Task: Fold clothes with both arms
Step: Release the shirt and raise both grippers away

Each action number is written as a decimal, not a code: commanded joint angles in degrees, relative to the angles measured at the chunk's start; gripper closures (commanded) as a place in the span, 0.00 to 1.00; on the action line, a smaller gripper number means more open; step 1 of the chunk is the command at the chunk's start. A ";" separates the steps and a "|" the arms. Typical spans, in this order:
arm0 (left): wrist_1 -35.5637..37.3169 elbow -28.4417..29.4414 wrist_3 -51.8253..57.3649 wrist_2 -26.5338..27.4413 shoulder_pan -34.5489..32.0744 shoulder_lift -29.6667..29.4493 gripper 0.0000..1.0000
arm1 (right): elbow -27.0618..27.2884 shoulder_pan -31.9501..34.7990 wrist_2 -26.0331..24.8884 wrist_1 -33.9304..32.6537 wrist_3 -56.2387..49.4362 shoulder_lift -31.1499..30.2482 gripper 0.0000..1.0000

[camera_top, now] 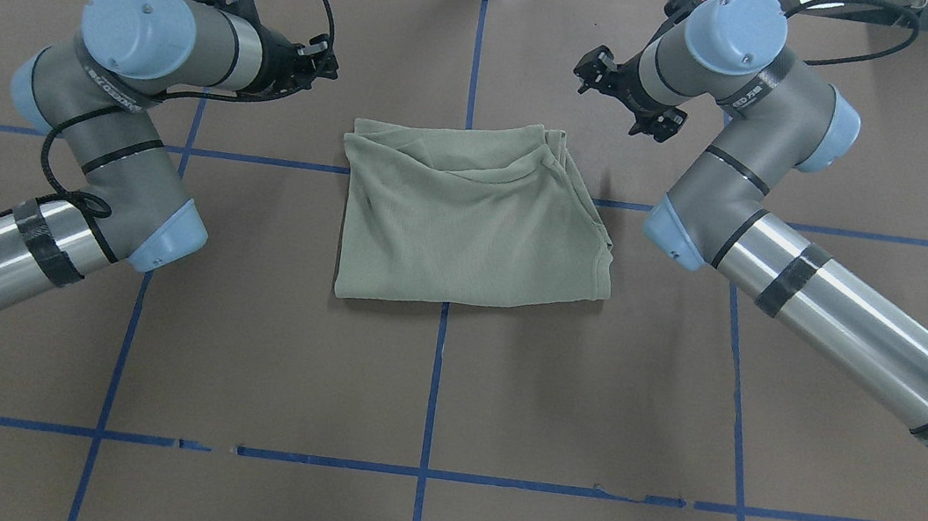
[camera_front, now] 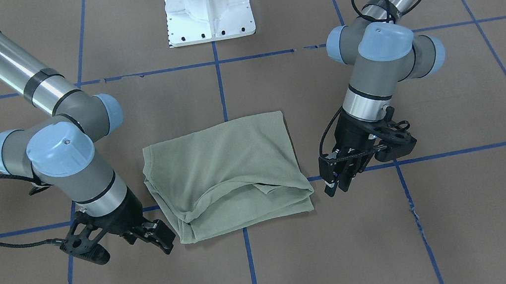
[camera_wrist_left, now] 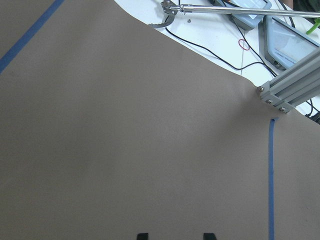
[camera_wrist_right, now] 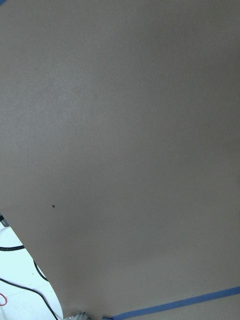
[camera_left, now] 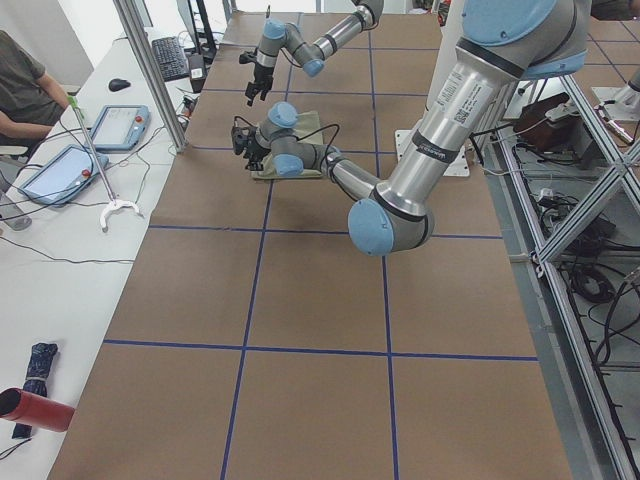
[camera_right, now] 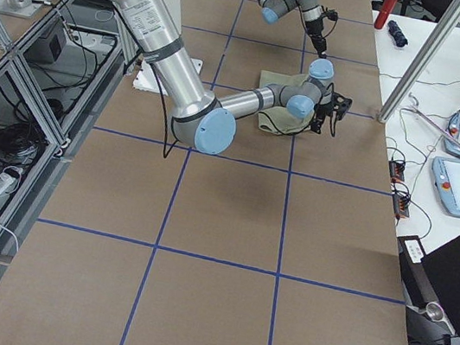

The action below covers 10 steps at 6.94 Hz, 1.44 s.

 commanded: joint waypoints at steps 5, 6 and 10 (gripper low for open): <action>9.62 -10.30 54.23 -24.76 -24.64 19.58 0.53 | 5.60 27.87 16.95 -25.10 -78.15 -17.58 0.00; 16.63 -10.39 65.02 -26.26 -28.78 20.21 0.53 | 5.60 30.78 16.95 -28.23 -85.07 -19.15 0.00; 33.38 -10.39 79.19 -30.91 -36.90 22.14 0.39 | 7.18 33.54 20.91 -26.67 -86.72 -26.37 0.00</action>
